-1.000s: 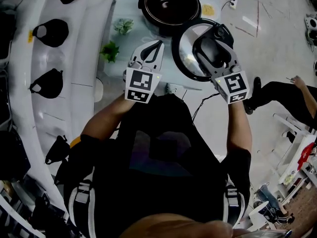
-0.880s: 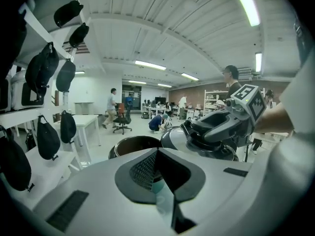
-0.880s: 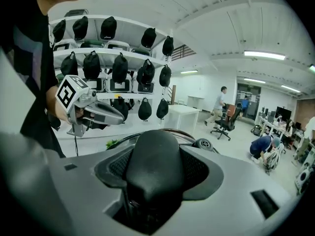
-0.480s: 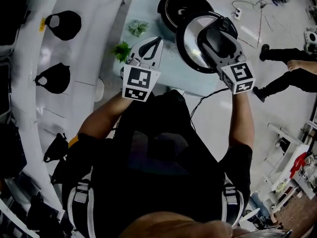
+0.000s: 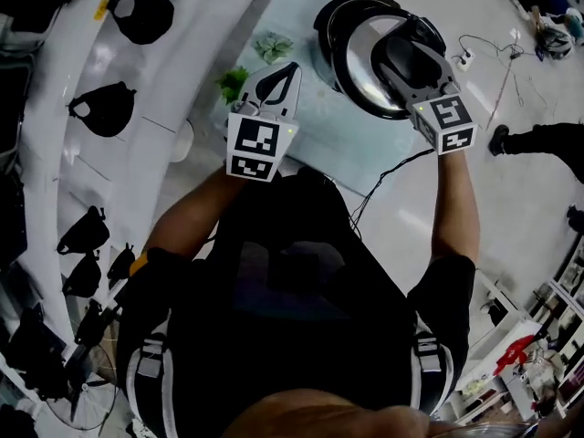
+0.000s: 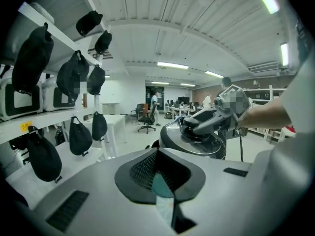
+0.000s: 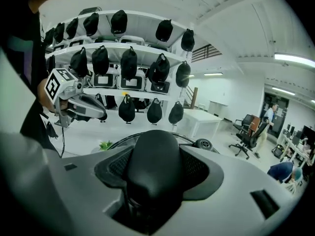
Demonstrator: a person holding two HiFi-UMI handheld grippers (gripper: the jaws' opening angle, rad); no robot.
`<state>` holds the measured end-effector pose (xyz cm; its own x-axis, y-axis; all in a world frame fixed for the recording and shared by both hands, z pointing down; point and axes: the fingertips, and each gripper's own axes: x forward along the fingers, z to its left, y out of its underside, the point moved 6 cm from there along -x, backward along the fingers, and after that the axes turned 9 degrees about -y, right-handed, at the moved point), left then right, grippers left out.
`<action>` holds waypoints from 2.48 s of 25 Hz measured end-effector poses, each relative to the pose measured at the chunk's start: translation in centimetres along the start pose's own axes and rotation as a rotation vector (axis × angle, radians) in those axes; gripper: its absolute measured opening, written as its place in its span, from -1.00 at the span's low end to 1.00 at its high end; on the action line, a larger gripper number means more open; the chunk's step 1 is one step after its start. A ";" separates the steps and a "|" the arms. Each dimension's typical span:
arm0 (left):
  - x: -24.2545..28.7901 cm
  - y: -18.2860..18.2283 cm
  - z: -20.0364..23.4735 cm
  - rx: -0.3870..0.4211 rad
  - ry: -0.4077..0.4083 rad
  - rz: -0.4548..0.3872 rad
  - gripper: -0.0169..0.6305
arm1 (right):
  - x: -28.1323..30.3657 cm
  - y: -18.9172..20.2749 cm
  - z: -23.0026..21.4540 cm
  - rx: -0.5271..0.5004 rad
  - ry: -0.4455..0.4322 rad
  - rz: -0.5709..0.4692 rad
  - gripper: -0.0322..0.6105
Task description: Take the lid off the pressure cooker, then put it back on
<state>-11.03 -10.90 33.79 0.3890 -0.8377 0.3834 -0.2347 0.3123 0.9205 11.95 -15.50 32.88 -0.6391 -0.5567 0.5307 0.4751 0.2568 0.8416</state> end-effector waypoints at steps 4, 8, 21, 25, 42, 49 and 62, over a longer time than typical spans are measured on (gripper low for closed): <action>0.5 0.2 0.0 -0.015 -0.058 0.022 -0.92 | 1.8 -0.3 -1.6 -0.047 -0.053 -0.001 0.00; 1.2 0.5 0.0 -0.031 -0.105 0.045 -0.92 | 3.6 -0.3 -2.8 -0.075 -0.113 0.002 0.00; 3.2 1.8 0.5 -0.056 -0.175 0.102 -0.92 | 7.6 0.7 -5.4 -0.128 -0.241 0.033 0.00; 3.8 2.0 0.8 -0.058 -0.187 0.112 -0.92 | 8.5 0.8 -5.9 -0.128 -0.292 0.031 0.00; 5.9 2.9 0.8 -0.065 -0.195 0.150 -0.92 | 10.3 3.2 -6.5 -0.173 -0.470 0.048 0.01; 7.0 3.1 0.0 -0.068 -0.180 0.161 -0.92 | 10.2 3.2 -6.6 -0.158 -0.455 0.021 0.01; 7.8 2.7 -0.8 -0.067 -0.155 0.154 -0.92 | 10.3 3.2 -6.3 -0.065 -0.354 0.058 0.00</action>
<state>-7.86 -16.27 39.30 0.2104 -0.8350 0.5085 -0.2190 0.4666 0.8569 10.75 -25.40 40.41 -0.7744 -0.2314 0.5889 0.5471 0.2225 0.8069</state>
